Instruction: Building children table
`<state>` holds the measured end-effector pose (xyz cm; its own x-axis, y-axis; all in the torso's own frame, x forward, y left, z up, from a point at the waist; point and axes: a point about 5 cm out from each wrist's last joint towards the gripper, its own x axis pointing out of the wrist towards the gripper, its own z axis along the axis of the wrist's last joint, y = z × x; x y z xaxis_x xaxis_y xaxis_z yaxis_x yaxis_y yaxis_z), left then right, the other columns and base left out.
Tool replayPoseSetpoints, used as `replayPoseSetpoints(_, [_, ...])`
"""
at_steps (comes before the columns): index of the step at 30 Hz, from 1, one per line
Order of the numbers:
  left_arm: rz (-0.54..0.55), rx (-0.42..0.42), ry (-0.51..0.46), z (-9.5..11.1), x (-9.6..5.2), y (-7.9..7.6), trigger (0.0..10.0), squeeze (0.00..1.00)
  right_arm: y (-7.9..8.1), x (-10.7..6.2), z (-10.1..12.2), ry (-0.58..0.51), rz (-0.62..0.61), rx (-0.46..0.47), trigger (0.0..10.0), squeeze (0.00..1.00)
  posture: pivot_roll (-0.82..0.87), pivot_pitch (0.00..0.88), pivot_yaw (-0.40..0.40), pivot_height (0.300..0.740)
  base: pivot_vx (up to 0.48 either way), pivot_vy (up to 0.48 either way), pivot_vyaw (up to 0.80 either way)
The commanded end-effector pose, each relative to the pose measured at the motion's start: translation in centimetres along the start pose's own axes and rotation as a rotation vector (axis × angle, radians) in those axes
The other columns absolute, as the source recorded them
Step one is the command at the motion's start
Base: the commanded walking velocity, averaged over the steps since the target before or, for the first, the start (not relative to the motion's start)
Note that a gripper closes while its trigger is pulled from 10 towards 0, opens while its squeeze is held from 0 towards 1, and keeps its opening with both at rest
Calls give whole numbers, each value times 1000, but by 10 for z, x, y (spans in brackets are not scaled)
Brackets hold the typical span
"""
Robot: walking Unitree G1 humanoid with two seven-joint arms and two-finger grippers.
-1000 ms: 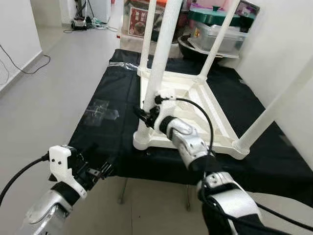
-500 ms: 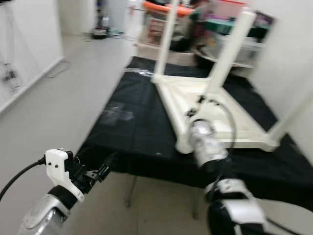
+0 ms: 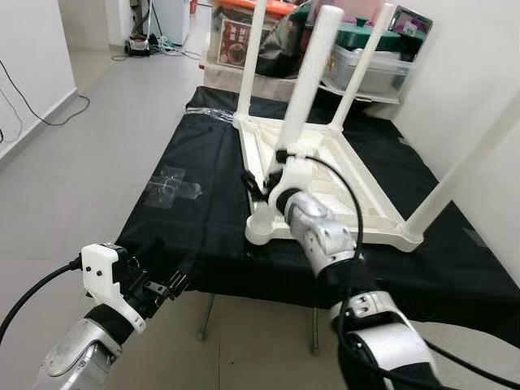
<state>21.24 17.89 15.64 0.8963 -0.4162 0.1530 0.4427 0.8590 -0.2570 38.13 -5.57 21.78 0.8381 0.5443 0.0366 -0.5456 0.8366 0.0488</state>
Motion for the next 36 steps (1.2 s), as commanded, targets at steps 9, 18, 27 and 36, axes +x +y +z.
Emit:
replayPoseSetpoints(9, [-9, -17, -10, -2, 3, 0, 10000, 0, 41, 9, -30, 49, 321, -104, 0, 0, 210, 0, -220, 740, 0, 0, 0])
replayPoseSetpoints(18, [-7, -14, -8, -2, 2, 0, 10000, 0, -13, 8, -51, 229, -356, -25, 0, 0, 198, 0, -212, 740, 0, 0, 0])
replayPoseSetpoints(27, [-7, -14, -6, -1, 0, 1, 10000, 0, -61, -40, -82, 375, -874, -58, 0, 0, 181, 0, -196, 740, 0, 0, 0])
replayPoseSetpoints(36, [-4, -14, -3, -2, 0, 2, 10000, 0, -23, -4, -57, 212, -373, 71, 10000, 1000, 193, 0, -196, 740, 0, 0, 0])
